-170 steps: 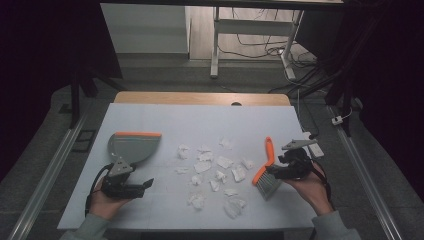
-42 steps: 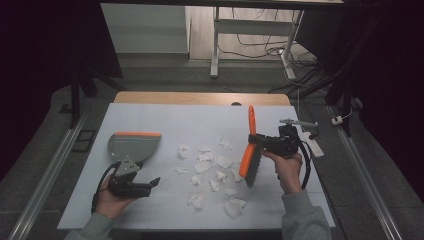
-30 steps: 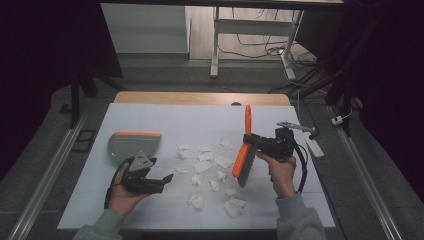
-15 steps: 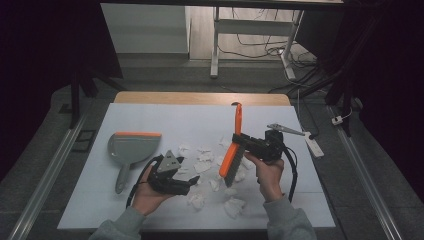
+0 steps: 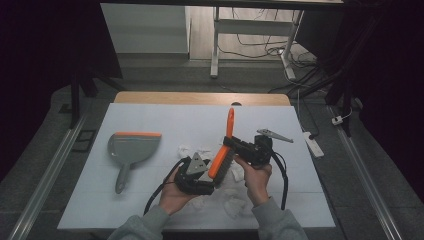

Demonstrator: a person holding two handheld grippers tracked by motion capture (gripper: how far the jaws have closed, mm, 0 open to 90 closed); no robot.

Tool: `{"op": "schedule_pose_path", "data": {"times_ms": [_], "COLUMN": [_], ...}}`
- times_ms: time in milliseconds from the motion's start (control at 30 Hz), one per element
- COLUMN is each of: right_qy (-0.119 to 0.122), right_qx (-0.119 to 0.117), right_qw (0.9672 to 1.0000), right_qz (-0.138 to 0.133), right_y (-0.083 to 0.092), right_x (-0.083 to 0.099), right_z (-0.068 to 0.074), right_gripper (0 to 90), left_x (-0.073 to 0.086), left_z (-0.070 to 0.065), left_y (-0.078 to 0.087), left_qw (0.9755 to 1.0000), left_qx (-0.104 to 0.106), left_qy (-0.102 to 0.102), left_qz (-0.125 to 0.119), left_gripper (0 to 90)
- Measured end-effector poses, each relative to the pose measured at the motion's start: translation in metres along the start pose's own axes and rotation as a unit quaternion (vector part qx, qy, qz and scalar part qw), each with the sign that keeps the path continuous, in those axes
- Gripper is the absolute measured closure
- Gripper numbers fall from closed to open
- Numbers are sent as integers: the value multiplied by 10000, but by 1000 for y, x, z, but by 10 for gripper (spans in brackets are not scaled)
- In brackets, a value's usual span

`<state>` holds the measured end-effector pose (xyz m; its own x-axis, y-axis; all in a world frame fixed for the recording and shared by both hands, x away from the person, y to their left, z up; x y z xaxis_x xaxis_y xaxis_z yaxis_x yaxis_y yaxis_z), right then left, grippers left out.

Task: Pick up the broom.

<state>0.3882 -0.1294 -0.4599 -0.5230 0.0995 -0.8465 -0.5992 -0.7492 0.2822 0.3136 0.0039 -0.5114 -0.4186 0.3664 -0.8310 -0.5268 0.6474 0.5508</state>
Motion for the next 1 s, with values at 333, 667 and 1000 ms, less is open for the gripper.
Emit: {"op": "schedule_pose_path", "data": {"times_ms": [333, 667, 1000], "right_qy": [-322, -374, 16], "right_qx": [-31, -158, -385], "right_qw": [9992, 9987, 9991], "right_qz": [-245, -297, -193], "right_y": [0, 4, 6], "right_x": [4, 4, -2], "right_z": [1, 4, 11], "right_gripper": [707, 705, 584], "left_x": [-2, -1, 0], "left_z": [3, 19, 37], "left_y": [-10, -2, 21], "left_qw": [9994, 9987, 9998], "left_qx": [126, 243, 128], "left_qy": [193, 422, 53], "left_qz": [-266, -134, 125], "left_gripper": [604, 770, 782]}}
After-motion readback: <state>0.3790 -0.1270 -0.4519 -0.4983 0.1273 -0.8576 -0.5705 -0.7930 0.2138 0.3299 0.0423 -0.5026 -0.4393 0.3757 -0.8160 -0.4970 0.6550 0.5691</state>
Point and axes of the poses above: each handheld gripper's, and its own axes: y roughly backward along the jaws, x roughly out of its underside, z roughly to its left, the point moved 6 cm from there along -y, roughly forward along the jaws, and after that the axes turned 4 degrees about y, right-handed, at the moved point
